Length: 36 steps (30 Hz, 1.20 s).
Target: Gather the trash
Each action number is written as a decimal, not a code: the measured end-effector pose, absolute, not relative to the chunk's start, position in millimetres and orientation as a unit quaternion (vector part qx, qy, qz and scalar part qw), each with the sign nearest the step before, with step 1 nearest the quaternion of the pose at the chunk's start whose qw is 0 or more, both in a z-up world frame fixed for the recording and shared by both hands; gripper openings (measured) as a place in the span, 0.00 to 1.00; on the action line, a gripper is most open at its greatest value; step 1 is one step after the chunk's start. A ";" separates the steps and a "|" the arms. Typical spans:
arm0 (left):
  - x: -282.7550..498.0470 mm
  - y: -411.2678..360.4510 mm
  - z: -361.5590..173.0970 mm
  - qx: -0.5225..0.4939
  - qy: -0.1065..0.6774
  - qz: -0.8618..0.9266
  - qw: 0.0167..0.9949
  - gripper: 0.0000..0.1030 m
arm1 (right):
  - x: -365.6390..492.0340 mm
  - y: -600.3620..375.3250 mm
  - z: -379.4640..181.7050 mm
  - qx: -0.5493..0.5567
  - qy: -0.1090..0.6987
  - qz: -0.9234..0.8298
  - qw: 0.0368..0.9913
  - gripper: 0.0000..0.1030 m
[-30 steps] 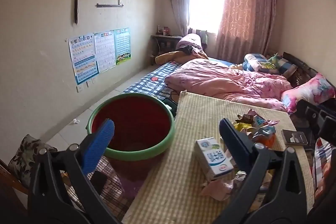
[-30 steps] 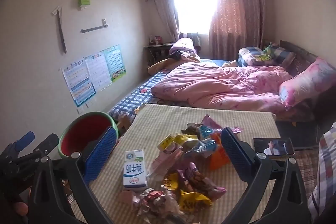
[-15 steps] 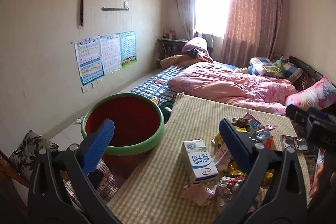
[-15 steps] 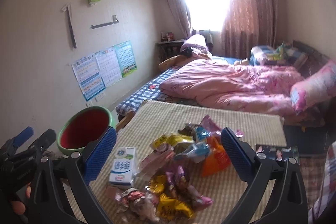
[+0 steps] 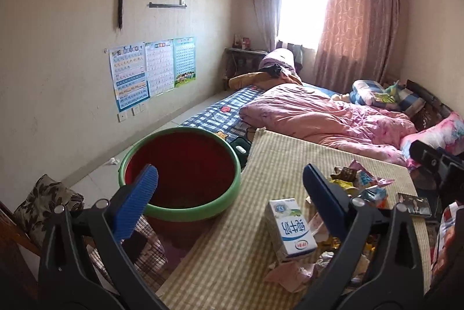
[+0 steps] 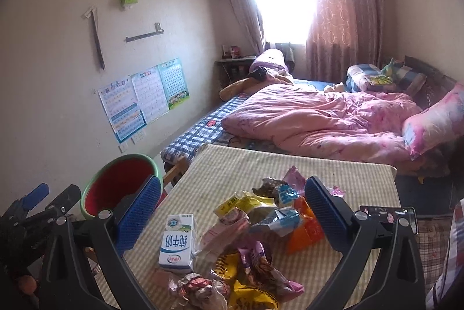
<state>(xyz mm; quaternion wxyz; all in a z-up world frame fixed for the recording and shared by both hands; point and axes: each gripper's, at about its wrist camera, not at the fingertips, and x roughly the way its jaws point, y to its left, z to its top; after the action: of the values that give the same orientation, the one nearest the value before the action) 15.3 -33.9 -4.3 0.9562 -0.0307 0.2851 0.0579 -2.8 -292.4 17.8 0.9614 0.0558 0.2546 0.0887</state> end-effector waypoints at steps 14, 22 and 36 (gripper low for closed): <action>13.8 -30.3 -4.7 -0.067 0.255 0.054 0.963 0.95 | 2.2 -289.2 19.9 0.053 0.252 0.098 0.961 0.93; 8.2 -37.3 -5.2 -0.031 0.239 0.071 0.968 0.95 | -1.2 -293.3 19.0 0.057 0.237 0.114 0.963 0.93; 4.9 -36.1 -13.2 -0.040 0.270 0.046 0.961 0.95 | -1.3 -309.5 9.5 0.104 0.240 0.170 0.950 0.93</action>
<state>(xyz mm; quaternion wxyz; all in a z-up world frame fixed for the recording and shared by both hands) 4.9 -36.1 -13.2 0.9609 -0.0396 0.2702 0.0463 -1.3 -309.5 9.5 0.9502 0.1044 0.2397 0.1695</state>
